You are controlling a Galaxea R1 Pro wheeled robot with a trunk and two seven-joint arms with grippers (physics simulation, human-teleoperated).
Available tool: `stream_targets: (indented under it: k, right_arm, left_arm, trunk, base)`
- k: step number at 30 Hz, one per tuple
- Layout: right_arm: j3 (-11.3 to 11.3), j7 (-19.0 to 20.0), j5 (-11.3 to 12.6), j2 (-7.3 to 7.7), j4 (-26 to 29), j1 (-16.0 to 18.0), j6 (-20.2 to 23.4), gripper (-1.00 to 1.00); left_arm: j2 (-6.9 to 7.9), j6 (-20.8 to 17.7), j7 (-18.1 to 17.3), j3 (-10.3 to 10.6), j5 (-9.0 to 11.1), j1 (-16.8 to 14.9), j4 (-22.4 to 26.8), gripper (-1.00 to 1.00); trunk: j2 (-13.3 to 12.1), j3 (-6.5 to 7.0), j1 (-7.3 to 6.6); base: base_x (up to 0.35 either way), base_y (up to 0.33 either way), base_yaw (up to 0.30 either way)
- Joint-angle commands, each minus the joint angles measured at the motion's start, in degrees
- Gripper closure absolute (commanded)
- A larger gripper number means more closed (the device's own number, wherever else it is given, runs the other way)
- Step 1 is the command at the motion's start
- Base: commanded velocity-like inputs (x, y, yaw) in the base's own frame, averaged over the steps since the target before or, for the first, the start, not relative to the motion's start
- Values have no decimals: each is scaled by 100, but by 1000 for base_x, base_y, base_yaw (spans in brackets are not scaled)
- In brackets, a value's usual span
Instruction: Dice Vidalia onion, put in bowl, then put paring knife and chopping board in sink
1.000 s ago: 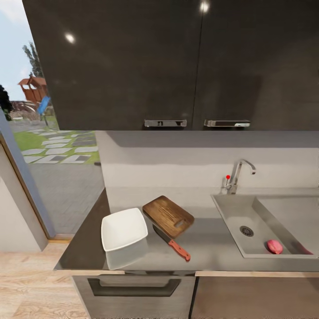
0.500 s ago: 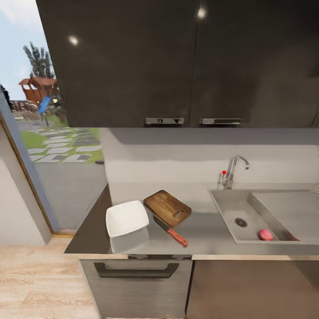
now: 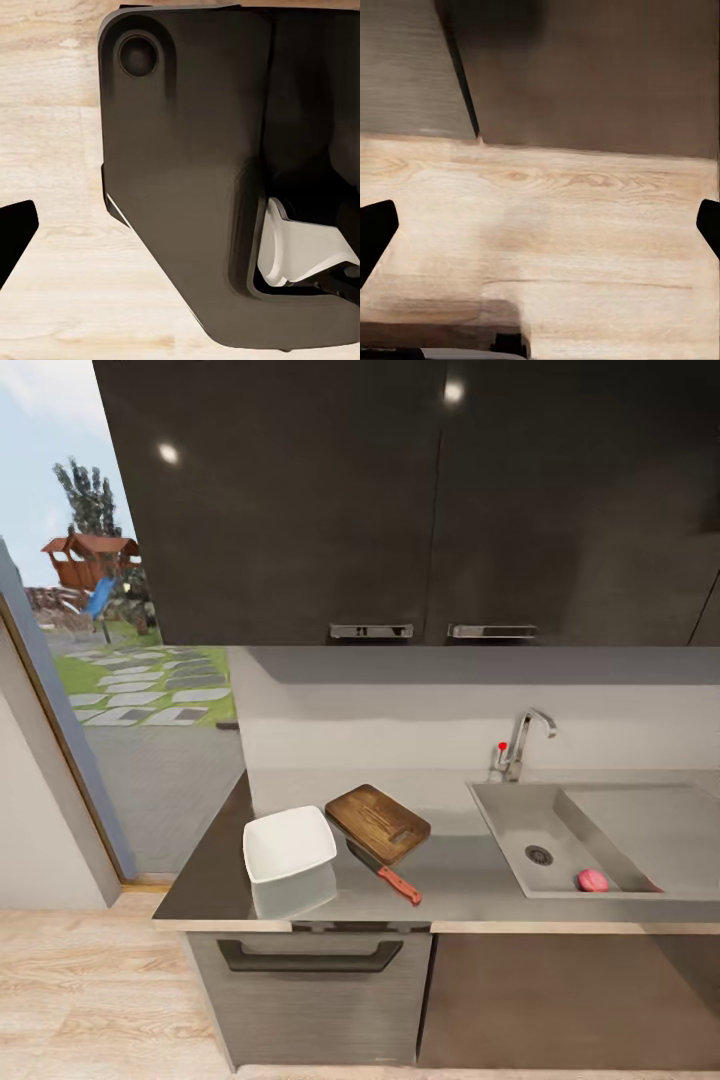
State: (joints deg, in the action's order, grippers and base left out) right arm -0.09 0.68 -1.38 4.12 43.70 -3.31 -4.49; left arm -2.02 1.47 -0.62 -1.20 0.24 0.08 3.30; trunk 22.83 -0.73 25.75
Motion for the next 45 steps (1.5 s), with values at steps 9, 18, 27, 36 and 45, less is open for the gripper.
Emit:
stream_targets:
  k: [9, 18, 27, 36, 45]
  right_arm:
    - [31, 3, -36, 1, 2348, -3, 893, -100]
    - [67, -40, -29, -23, 3985, 157, 1673, -100]
    - [90, -574, 11, -259, 4084, 1955, 3092, -100]
    - [476, -827, 215, -1063, 4053, 3348, 4365, -100]
    - [484, -3077, 2540, -1181, 3269, 4182, 4595, -100]
  left_arm:
    - [-13, 11, -9, -12, 2, 1, 4, -100]
    - [-41, 11, -9, -12, 2, 1, 4, -100]
    - [-96, 11, -9, -10, 2, 1, 10, -100]
    - [-134, 11, -9, -11, 2, 1, 96, -100]
    - [-137, 11, -6, -12, 2, 1, 190, -100]
  trunk:
    - [9, -8, 3]
    - [9, -8, 3]
    - [9, -8, 3]
    - [9, -8, 3]
    - [9, -8, 3]
  base:
    - [0, 0, 0]
    - [0, 0, 0]
    - [0, 0, 0]
    - [0, 0, 0]
    - [0, 0, 0]
